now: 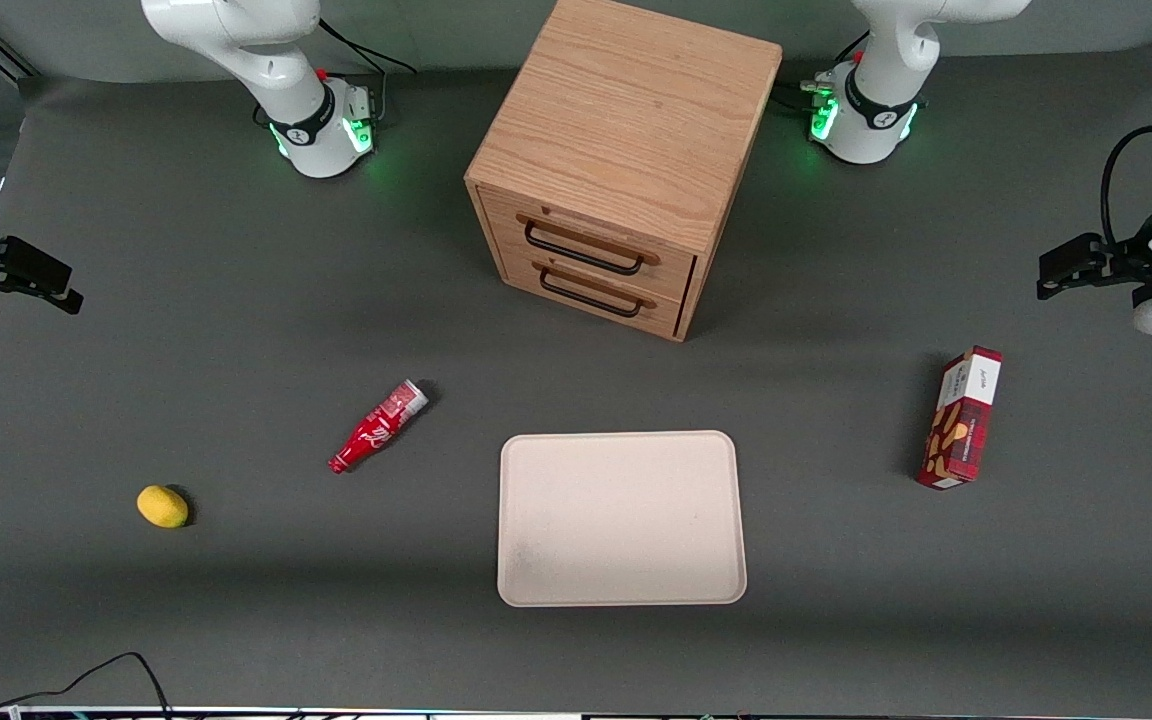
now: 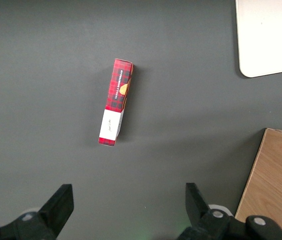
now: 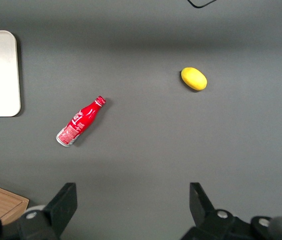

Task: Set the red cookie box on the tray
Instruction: 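Move the left gripper over the red plaid cookie box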

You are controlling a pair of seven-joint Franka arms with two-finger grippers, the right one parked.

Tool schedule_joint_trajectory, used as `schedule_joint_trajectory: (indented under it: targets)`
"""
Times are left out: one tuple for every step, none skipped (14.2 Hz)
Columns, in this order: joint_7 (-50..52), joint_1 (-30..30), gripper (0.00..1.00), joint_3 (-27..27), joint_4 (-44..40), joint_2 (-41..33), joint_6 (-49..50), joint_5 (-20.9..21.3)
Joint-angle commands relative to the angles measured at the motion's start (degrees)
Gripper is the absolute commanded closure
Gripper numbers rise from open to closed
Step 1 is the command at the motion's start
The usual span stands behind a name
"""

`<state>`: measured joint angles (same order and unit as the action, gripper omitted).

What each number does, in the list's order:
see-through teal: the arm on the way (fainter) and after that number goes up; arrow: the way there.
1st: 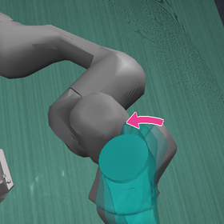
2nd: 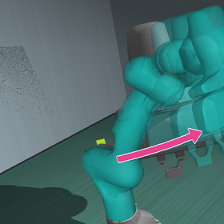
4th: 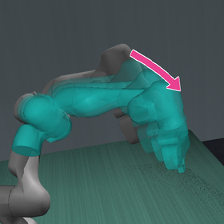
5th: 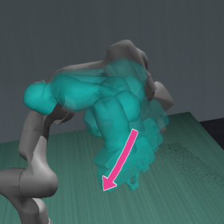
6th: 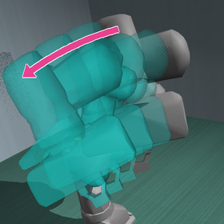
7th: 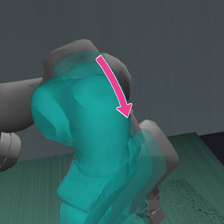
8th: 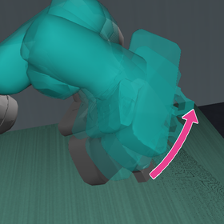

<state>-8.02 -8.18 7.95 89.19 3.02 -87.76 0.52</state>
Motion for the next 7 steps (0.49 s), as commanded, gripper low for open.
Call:
schedule_joint_trajectory:
  targets:
    - [-0.3,-1.1,0.0,0.8,-1.6,0.2,1.8,0.6]
    - [0.1,-1.1,0.0,0.8,-1.8,0.3,1.8,0.5]
    - [0.4,-1.1,0.0,0.8,-2.3,0.7,1.9,0.5]
    - [0.5,-1.1,0.0,0.8,-2.6,1.1,2.1,0.5]
    - [0.3,-1.0,0.0,0.9,-2.6,1.4,2.2,0.5]
    - [-0.2,-1.0,0.0,0.9,-2.6,2.1,2.2,0.6]
    - [-0.7,-1.0,0.0,0.9,-2.2,2.4,2.2,1.0]
